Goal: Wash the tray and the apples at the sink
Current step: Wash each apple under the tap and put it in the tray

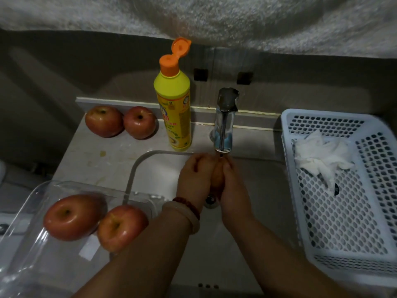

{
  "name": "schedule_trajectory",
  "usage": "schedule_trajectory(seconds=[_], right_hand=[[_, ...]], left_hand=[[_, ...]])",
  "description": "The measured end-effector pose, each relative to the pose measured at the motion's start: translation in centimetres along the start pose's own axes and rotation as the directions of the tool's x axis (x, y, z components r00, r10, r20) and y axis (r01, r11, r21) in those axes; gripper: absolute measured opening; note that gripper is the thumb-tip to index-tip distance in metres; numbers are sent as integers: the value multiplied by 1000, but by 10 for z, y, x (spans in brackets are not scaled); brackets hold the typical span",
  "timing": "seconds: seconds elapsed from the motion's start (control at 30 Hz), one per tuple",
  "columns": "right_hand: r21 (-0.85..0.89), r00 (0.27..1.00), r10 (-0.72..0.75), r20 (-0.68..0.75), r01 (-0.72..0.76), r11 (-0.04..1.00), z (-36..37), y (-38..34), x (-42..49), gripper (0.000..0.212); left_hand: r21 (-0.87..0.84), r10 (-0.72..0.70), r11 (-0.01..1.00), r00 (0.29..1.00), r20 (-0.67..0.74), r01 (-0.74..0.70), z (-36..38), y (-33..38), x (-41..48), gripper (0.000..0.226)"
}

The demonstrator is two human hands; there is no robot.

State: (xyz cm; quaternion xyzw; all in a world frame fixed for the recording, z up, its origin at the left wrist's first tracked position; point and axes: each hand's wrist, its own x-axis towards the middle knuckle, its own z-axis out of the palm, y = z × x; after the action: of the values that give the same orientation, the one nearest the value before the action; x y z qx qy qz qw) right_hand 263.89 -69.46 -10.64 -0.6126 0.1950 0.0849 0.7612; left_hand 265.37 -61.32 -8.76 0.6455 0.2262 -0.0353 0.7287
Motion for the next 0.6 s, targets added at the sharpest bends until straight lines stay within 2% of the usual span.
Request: schedule_trajectory(seconds=[0.03,0.07,0.1,0.13,0.17,0.2,0.23,0.27,0.3,0.33,0.37,0.4,0.43,0.47,0.5,0.53,0.57,0.6], right_hand=[[111,979,205,-11,-203,973,0,-5,5,24],[175,941,337,-10,-331,927,0,-9,10,27],[192,919,395,-8,-386,902,2,-13,13,27],[142,935,355,-14,-349,926,3,-15,15,25],[34,971,234,-41,-233,972,6,-14,15,22],[-122,997,46,-60,-53,991,7,-11,13,22],[-304,985,-166,-36,148,941,6,-6,10,27],[-463,938,-344,50,327,824,4,1,6,36],[-537,875,-455,165,467,702,1,6,4,43],[-538,824,-503,262,557,632,-4,13,3,46],[-510,808,-512,292,584,632,-6,17,1,46],[-460,838,-484,253,544,702,-6,18,-1,46],[-396,903,-405,145,428,813,-3,12,-4,45],[-254,973,-229,4,223,941,1,3,-3,45],[-44,997,20,-71,-23,999,4,-2,4,43],[92,973,210,-93,-202,975,3,-2,10,40],[134,955,285,-78,-274,953,1,-9,13,37],[114,958,276,-71,-267,957,2,-10,13,36]], left_hand=[[68,47,997,999,5,-47,1,-4,-1,19],[105,71,992,997,18,-72,2,-7,-3,18],[106,75,991,997,23,-77,2,-9,-6,18],[90,65,994,998,26,-67,3,-8,-7,18],[64,33,997,999,28,-34,3,-7,-7,18],[25,-23,999,998,53,21,2,-5,-5,18],[-25,-106,994,990,92,109,1,-2,-2,20],[-100,-217,968,966,142,232,-1,3,-1,25],[-183,-318,917,927,200,354,-3,7,0,28],[-228,-378,876,898,224,426,-5,9,0,31],[-242,-384,870,898,213,430,-6,9,0,32],[-208,-339,905,925,174,371,-6,9,0,31],[-142,-262,950,958,119,278,-5,6,0,29],[-61,-167,983,983,80,172,-3,4,-2,23],[19,-70,997,996,54,69,-1,1,-4,16],[63,2,998,999,50,-5,1,1,-8,9],[84,39,995,997,70,-45,4,2,-11,5],[90,46,994,996,81,-54,4,1,-12,5]])
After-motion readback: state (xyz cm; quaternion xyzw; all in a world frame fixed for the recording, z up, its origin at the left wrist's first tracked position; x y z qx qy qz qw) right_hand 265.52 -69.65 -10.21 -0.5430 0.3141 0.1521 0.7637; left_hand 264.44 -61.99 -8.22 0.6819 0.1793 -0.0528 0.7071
